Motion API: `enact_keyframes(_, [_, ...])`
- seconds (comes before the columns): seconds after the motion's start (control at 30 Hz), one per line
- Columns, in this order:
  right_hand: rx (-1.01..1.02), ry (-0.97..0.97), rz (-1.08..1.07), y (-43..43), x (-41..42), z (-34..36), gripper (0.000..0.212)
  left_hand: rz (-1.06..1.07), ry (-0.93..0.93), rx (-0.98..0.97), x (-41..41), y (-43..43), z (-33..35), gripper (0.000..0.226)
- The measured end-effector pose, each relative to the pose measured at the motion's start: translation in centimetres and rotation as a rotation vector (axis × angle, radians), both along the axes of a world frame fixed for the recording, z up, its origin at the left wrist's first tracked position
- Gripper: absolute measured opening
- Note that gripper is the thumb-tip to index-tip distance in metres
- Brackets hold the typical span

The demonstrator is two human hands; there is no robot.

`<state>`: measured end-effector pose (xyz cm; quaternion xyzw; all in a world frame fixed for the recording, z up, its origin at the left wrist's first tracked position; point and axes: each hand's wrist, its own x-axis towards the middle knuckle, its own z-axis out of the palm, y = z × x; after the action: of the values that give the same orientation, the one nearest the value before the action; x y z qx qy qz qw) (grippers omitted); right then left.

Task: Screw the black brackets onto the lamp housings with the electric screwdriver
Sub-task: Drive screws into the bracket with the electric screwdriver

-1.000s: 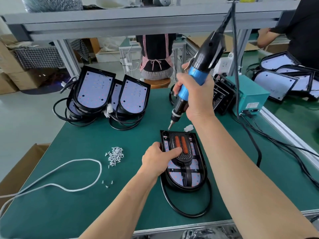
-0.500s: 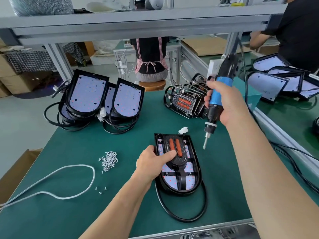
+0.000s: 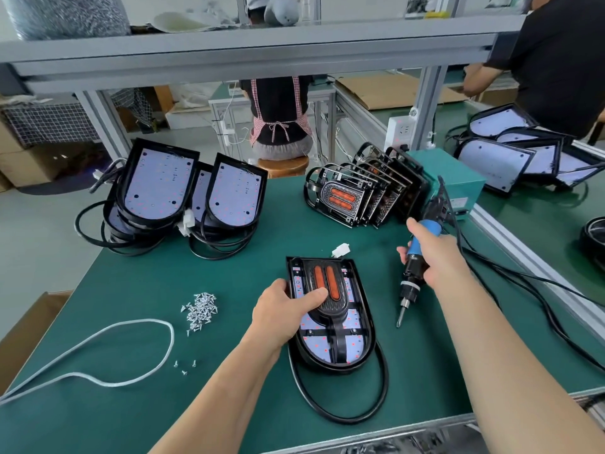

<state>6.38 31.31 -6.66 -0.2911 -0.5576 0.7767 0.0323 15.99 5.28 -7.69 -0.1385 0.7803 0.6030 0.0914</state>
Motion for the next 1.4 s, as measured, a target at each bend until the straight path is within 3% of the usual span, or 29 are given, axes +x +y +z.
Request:
enact_keyframes(0.2, [0.211,-0.003,-0.023,0.2,0.6,-1.3,0.055,-0.005,0.007,0.002,0.0,-0.1,0.1,0.044])
enact_keyframes(0.33, [0.382,-0.007,-0.105,-0.7,0.9,-1.8,0.036,-0.002,0.011,-0.008,0.1,0.2,0.6,0.051])
enact_keyframes(0.47, [0.446,0.001,-0.242,-2.0,1.1,-1.8,0.059,-0.024,0.020,-0.102,0.2,0.5,1.4,0.067])
enact_keyframes(0.57, [0.429,0.050,-0.299,-3.3,1.2,-2.3,0.037,-0.037,0.025,-0.188,0.2,0.8,2.0,0.066])
enact_keyframes(0.7, [0.514,0.051,-0.239,-4.2,1.8,-2.9,0.034,-0.039,0.005,-0.191,-0.5,1.1,1.8,0.045])
enact_keyframes(0.97, [0.876,-0.025,-0.020,-4.5,3.8,-3.1,0.033,-0.014,-0.047,-0.104,-1.0,0.2,1.7,0.048])
enact_keyframes(1.17, [0.919,0.067,0.002,-3.9,5.3,-3.1,0.055,0.003,-0.066,-0.012,-1.3,0.3,2.2,0.049])
enact_keyframes(1.4, [0.892,0.222,-0.020,-5.4,6.7,-3.6,0.033,0.008,-0.067,0.085,-1.7,1.3,2.5,0.046])
